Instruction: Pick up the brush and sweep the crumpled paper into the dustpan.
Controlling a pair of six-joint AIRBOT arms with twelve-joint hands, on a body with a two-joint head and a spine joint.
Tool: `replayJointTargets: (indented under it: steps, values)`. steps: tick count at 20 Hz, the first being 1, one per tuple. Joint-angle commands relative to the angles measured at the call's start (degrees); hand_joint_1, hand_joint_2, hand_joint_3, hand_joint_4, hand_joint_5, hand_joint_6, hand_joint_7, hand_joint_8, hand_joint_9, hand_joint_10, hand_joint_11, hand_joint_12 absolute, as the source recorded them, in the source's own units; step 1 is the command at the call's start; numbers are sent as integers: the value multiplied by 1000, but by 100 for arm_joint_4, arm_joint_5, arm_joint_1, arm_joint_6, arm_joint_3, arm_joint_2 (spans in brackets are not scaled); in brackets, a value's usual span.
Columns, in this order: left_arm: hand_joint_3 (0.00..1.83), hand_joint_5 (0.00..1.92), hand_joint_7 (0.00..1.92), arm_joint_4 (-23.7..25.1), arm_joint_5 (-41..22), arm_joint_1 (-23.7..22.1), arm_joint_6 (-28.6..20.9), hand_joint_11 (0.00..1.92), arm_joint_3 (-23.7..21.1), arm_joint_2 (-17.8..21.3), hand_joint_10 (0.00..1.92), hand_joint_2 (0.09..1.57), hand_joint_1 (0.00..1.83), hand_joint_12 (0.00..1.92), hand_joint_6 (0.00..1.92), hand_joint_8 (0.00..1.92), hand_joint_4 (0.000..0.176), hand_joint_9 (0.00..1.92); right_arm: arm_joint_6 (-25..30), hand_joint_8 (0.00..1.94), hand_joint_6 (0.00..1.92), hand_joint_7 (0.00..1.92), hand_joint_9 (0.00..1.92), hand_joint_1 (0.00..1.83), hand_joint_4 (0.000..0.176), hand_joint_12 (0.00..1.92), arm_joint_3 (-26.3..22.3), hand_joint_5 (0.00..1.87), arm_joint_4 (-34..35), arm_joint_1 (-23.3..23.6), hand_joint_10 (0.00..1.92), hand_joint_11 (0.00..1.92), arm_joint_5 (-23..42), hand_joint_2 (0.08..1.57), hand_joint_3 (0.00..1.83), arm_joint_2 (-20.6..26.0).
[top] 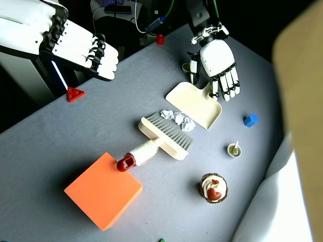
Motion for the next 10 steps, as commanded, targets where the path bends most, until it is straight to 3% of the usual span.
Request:
replayJointTargets:
  steps: [1, 2, 3, 4, 5, 10]
  values:
    - [0, 960, 257, 108, -214, 29, 37, 93, 10, -11, 12, 1101, 1012, 211, 771, 9, 149, 213, 3, 0, 1, 143, 130, 0, 0, 1, -16, 139, -88, 35, 0, 158, -689, 910, 2, 21]
    - [0, 960, 257, 108, -222, 31, 37, 93, 9, -17, 12, 1101, 1012, 211, 771, 9, 149, 213, 3, 0, 1, 143, 130, 0, 0, 1, -16, 139, -88, 29, 0, 158, -712, 910, 2, 21]
    - [0, 981, 316, 108, -242, 31, 37, 81, 5, -31, 8, 1114, 1067, 217, 966, 9, 43, 244, -10, 6, 5, 157, 144, 0, 0, 11, -13, 149, -88, 17, 7, 181, -754, 906, 0, 21]
    - [0, 981, 316, 108, -254, 31, 37, 81, 2, -40, 8, 1114, 1067, 217, 966, 9, 43, 244, -66, 6, 5, 157, 144, 0, 0, 11, -10, 149, -87, 9, 7, 181, -792, 906, 0, 21]
    - [1, 983, 319, 109, -261, 32, 37, 75, 2, -52, 2, 1118, 1091, 232, 974, 2, 0, 245, -212, 4, 0, 154, 141, 0, 0, 7, -8, 133, -84, -4, 4, 173, -864, 917, 4, 21]
    - [0, 1016, 323, 163, -312, 23, 37, 0, 19, -121, 0, 1104, 1109, 406, 921, 0, 0, 227, -987, 4, 6, 165, 154, 0, 0, 8, 110, 145, 117, -93, 4, 181, -1165, 920, 4, -62]
